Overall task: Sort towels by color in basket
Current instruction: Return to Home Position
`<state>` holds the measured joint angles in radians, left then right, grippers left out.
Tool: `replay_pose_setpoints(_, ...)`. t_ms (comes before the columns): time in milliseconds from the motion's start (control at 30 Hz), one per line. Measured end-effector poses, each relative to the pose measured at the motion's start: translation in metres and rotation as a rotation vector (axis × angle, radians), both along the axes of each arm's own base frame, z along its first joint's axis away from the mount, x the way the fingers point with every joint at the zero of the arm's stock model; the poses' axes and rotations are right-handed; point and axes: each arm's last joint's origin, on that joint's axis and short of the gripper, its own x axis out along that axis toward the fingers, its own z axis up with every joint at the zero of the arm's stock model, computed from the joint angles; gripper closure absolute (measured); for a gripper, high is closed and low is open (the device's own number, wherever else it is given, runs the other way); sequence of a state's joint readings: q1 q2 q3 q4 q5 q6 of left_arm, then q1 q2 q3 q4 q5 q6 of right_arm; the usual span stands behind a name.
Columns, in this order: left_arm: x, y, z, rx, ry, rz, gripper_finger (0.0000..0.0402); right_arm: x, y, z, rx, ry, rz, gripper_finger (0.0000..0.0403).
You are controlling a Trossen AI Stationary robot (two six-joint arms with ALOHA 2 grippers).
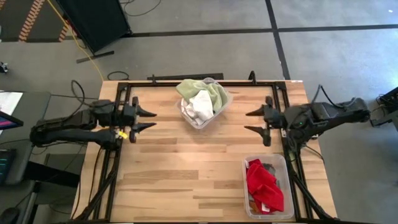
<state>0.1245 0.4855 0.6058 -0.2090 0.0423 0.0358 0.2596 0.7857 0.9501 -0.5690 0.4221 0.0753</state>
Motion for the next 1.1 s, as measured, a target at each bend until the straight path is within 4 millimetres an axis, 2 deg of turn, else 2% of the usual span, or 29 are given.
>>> replay_pose_setpoints(200, -0.005, -0.003, -0.036, -0.041, -0.106, -0.020, 0.0242, -0.022, -0.004, -0.049, 0.052, -0.091, 0.006, 0.0143)
replay_pose_setpoints(367, -0.004, -0.003, -0.065, -0.058, -0.146, -0.017, 0.0242, -0.037, -0.008, -0.079, 0.071, -0.131, 0.003, 0.0143)
replay_pose_setpoints(500, -0.003, -0.003, -0.078, -0.059, -0.156, -0.014, 0.0242, -0.050, -0.013, -0.099, 0.082, -0.154, -0.026, 0.0143)
replay_pose_setpoints(700, -0.002, -0.002, -0.093, -0.036, -0.143, 0.006, 0.0242, -0.070, -0.020, -0.122, 0.100, -0.259, -0.080, 0.0143)
replay_pose_setpoints(833, -0.001, -0.001, -0.105, -0.032, -0.137, 0.022, 0.0242, -0.080, -0.023, -0.127, 0.124, -0.355, -0.104, 0.0143)
replay_pose_setpoints(1033, -0.002, -0.001, -0.123, -0.015, -0.193, 0.022, 0.0242, -0.077, -0.024, -0.133, 0.115, -0.371, -0.153, 0.0143)
replay_pose_setpoints(1100, -0.003, -0.001, -0.125, -0.013, -0.215, 0.021, 0.0242, -0.075, -0.024, -0.142, 0.121, -0.347, -0.168, 0.0143)
